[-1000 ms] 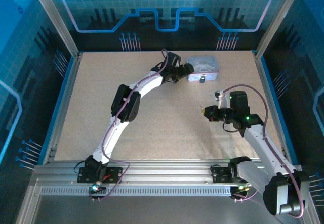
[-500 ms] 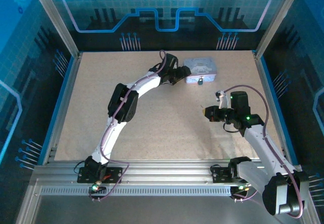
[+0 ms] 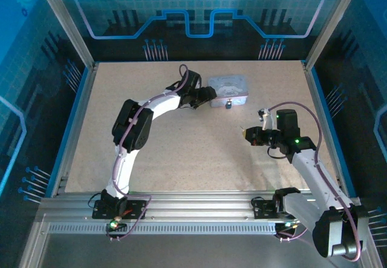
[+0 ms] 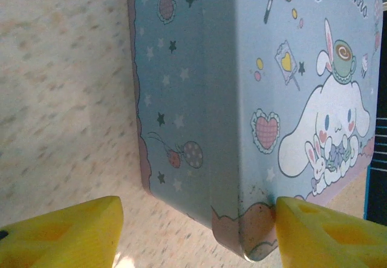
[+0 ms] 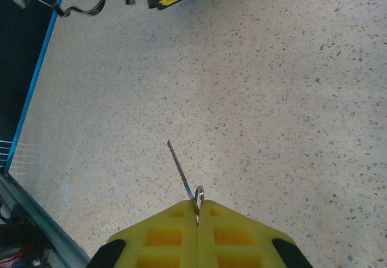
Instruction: Unlock a padlock with a key
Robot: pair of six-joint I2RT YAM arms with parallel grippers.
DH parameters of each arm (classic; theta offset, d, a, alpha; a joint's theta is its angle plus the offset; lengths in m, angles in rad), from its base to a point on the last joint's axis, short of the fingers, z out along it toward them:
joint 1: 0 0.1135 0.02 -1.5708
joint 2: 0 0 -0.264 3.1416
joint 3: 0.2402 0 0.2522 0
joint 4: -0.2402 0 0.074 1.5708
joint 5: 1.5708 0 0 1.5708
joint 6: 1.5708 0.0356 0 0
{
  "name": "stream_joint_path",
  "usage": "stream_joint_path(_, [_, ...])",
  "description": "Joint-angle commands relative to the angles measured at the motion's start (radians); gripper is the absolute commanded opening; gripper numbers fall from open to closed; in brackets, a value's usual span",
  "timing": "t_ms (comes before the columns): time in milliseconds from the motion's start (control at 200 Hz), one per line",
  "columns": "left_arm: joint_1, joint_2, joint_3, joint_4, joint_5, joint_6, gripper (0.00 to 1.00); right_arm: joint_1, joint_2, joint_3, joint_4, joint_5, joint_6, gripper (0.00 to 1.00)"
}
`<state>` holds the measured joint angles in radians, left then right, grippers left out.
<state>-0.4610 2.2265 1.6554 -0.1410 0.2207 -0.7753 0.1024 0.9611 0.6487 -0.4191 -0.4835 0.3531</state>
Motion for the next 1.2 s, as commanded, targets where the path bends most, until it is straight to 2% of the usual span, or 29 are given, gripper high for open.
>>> stream_joint_path(0, [0.007, -0.059, -0.128, -0.11, -0.055, 0.062, 0.67, -0.018, -0.004, 0.012, -0.003, -0.036, -0.017, 0.01])
stream_joint_path(410, [0.016, -0.351, -0.549, -0.075, -0.09, 0.066, 0.67, -0.019, 0.017, 0.023, -0.004, -0.042, -0.023, 0.01])
stream_joint_path(650, [0.08, -0.474, -0.716, -0.085, -0.103, 0.069, 0.67, -0.019, 0.036, 0.031, -0.003, -0.047, -0.023, 0.01])
stream_joint_path(905, [0.167, -0.523, -0.754, -0.096, -0.102, 0.116, 0.68, -0.018, 0.051, 0.029, 0.01, -0.056, -0.019, 0.01])
stream_joint_path(1196, [0.221, -0.428, -0.609, -0.106, -0.086, 0.182, 0.7, -0.013, 0.044, 0.01, 0.051, -0.102, -0.008, 0.01])
